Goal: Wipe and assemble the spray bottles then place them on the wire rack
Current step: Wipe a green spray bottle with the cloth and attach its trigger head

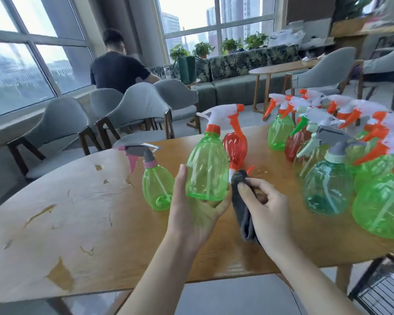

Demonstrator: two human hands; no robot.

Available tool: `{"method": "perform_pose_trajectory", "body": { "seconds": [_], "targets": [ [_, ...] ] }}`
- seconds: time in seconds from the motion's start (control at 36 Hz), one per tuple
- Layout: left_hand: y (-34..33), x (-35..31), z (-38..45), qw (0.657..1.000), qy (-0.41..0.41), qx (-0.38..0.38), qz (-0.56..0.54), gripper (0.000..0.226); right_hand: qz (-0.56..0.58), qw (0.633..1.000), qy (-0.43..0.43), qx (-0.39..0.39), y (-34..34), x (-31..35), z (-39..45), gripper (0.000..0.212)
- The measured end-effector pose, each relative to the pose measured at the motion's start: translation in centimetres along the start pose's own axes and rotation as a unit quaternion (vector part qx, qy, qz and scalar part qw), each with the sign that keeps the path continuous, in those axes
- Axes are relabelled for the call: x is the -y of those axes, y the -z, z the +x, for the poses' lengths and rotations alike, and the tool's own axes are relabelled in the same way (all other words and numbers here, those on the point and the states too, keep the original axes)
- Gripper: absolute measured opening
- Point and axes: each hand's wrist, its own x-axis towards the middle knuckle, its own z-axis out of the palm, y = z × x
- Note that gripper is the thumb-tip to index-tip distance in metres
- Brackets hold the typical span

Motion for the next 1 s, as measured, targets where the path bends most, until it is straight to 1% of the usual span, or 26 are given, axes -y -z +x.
{"method": "perform_pose_trajectory", "body": {
  "seconds": [0.14,0.22,0.28,0.39,0.5,0.56,0.64,0.75,0.81,0.89,0.94,1.0],
  "targets": [
    [1.9,-0.5,-0.7,0.995,0.07,0.064,-0.026,0.059,-0.017,0.999,0.03,-0.017,0.6,-0.2,-0.2,0.008],
    [2.4,-0.5,-0.5,0.988,0.103,0.115,-0.028,0.075,-0.028,0.998,0.043,-0.027,0.8,-0.4,-0.1,0.009],
    [2.5,-0.2,-0.3,0.986,0.102,0.129,-0.014,0.078,-0.055,0.995,0.074,-0.025,0.7,-0.2,0.2,0.009],
    [3.1,0.3,0.0,0.987,0.101,0.122,0.033,0.074,-0.086,0.984,0.156,-0.027,0.3,0.7,1.0,0.015],
    [3.6,0.4,0.4,0.985,0.118,0.11,0.066,0.075,-0.094,0.972,0.21,-0.049,0.2,1.5,2.0,0.016],
    [3.7,0.5,0.5,0.983,0.121,0.115,0.075,0.072,-0.114,0.966,0.227,-0.053,0.0,1.3,2.3,0.016],
    [3.8,0.6,0.4,0.979,0.13,0.124,0.095,0.066,-0.117,0.967,0.222,-0.05,-0.4,0.9,2.5,0.017],
    [4.0,0.7,0.1,0.981,0.133,0.107,0.089,0.058,-0.127,0.967,0.218,-0.02,-0.8,0.6,2.4,0.016],
    [4.3,0.7,0.1,0.983,0.118,0.092,0.105,0.061,-0.149,0.962,0.23,-0.002,-0.9,0.4,2.3,0.017],
    [4.4,0.5,-0.1,0.984,0.089,0.088,0.128,0.067,-0.17,0.951,0.256,0.016,-0.8,0.1,1.8,0.019],
    [4.5,0.2,-0.2,0.985,0.078,0.09,0.125,0.066,-0.183,0.943,0.277,0.038,-0.6,0.0,1.1,0.019],
    [4.6,-0.1,-0.2,0.986,0.077,0.084,0.121,0.071,-0.193,0.934,0.295,0.065,-0.4,-0.3,0.4,0.018]
  ]
}}
